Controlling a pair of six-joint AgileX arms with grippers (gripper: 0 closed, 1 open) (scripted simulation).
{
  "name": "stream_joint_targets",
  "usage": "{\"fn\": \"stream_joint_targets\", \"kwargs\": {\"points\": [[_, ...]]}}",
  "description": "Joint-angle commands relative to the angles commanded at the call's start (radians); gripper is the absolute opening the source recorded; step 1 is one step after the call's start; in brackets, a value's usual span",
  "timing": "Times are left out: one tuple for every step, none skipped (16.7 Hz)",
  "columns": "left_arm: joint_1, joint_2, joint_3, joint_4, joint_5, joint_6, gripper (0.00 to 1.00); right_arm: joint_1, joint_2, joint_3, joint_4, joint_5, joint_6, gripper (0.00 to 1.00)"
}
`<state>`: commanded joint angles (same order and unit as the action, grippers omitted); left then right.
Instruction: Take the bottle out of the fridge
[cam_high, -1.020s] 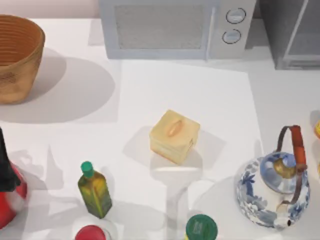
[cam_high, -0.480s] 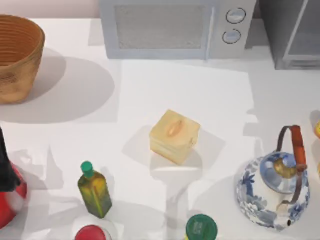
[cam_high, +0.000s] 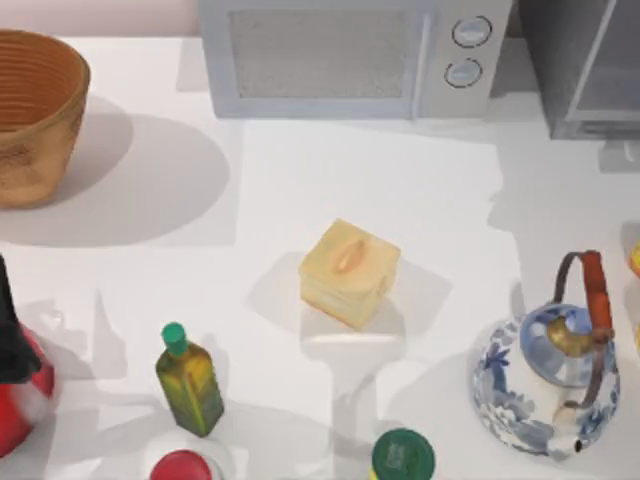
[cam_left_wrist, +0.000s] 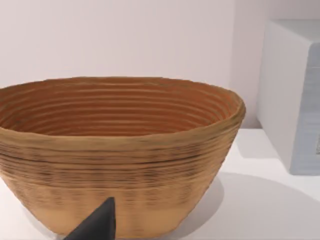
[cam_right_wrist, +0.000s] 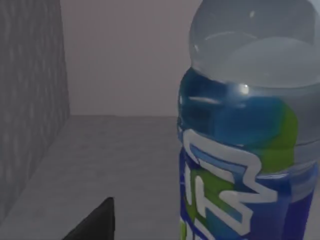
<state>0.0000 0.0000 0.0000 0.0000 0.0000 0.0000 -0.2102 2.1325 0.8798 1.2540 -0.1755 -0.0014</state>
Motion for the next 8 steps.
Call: {"fn": "stream_joint_targets", "kwargs": {"points": [[0.000, 0.000, 0.000, 0.000, 0.000, 0.000, 1.00, 0.000, 0.000, 0.000, 0.000, 0.000, 0.000, 1.00], [0.000, 0.000, 0.000, 0.000, 0.000, 0.000, 1.00, 0.000, 0.000, 0.000, 0.000, 0.000, 0.000, 1.00], [0.000, 0.000, 0.000, 0.000, 0.000, 0.000, 1.00, 0.000, -0.004, -0.006, 0.003, -0.003, -0.001, 1.00], [0.000, 0.000, 0.000, 0.000, 0.000, 0.000, 1.00, 0.000, -0.001, -0.003, 0.001, -0.003, -0.001, 1.00], [0.000, 0.000, 0.000, 0.000, 0.000, 0.000, 1.00, 0.001, 0.008, 0.011, -0.006, 0.000, -0.001, 1.00], [0.000, 0.000, 0.000, 0.000, 0.000, 0.000, 1.00, 0.003, 0.023, 0.036, -0.018, 0.003, 0.000, 1.00], [0.000, 0.000, 0.000, 0.000, 0.000, 0.000, 1.00, 0.005, 0.041, 0.070, -0.034, 0.006, 0.000, 1.00], [0.000, 0.000, 0.000, 0.000, 0.000, 0.000, 1.00, 0.009, 0.061, 0.113, -0.053, 0.010, -0.001, 1.00]]}}
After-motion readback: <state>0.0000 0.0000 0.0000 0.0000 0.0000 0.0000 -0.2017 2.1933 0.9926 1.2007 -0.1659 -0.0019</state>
